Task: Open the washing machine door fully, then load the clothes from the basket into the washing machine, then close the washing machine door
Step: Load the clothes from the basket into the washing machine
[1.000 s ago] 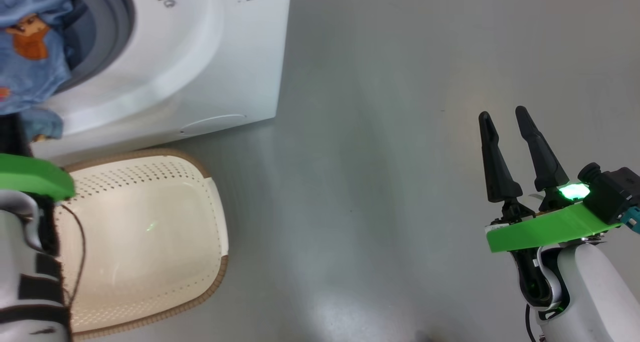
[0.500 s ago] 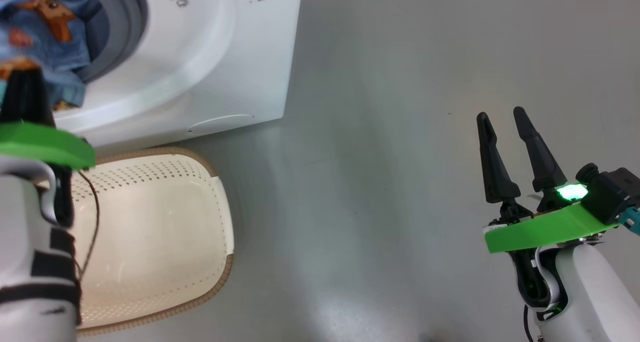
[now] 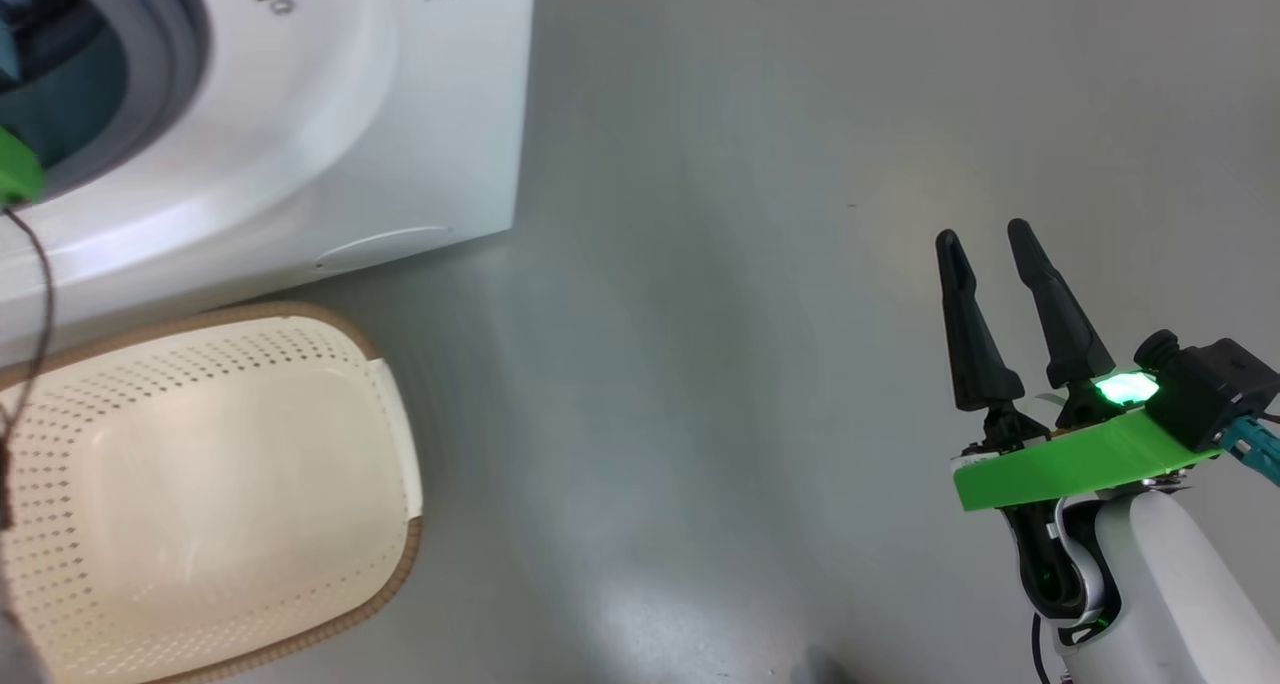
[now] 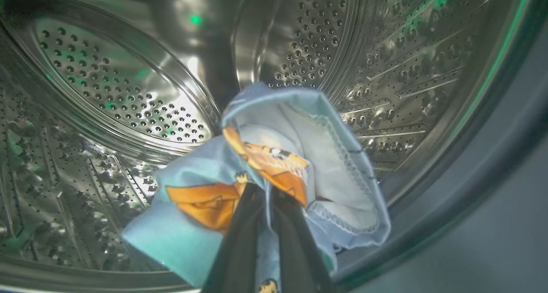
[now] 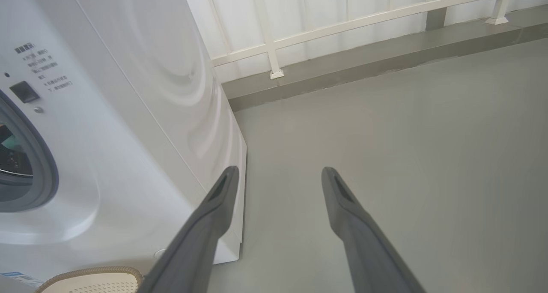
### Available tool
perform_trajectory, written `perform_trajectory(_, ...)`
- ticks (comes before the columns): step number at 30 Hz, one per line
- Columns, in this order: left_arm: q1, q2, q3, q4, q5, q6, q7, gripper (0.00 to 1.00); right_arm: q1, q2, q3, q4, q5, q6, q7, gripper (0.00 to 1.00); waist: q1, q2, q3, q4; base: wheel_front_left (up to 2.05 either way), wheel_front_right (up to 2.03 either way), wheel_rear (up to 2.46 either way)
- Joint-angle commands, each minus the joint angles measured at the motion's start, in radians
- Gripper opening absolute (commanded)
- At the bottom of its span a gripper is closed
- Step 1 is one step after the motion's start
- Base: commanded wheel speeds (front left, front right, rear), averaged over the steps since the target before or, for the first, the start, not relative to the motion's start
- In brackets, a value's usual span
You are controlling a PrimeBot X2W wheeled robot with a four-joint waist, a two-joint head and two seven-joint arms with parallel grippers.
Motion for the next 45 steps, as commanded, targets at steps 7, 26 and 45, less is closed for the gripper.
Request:
perform_trajectory(7, -0.06, 0.099, 0.001, -0.037, 0.041, 0.039, -0.006, 0.0, -0.009, 0.001, 0.033, -0.021, 0.007, 0.006, -0.008, 1.0, 0.0, 0.0, 0.027, -0.055, 0.0, 0.0, 0.0)
perform_trajectory(26, -0.139, 0.143, -0.068, 0.258, 0.081, 0.058, 0.031, 1.0, 0.016, -0.001, 0.056, -0.011, 0.008, 0.006, -0.008, 1.0, 0.0, 0.0, -0.016, -0.075, 0.0, 0.0, 0.0)
perform_trajectory(45, 0.082, 0.058, -0.011, 0.038, -0.016, 0.034, -0.006, 1.0, 0.031, -0.049, 0.05, -0.005, 0.002, 0.006, -0.008, 1.0, 0.0, 0.0, -0.132, -0.013, 0.0, 0.0, 0.0)
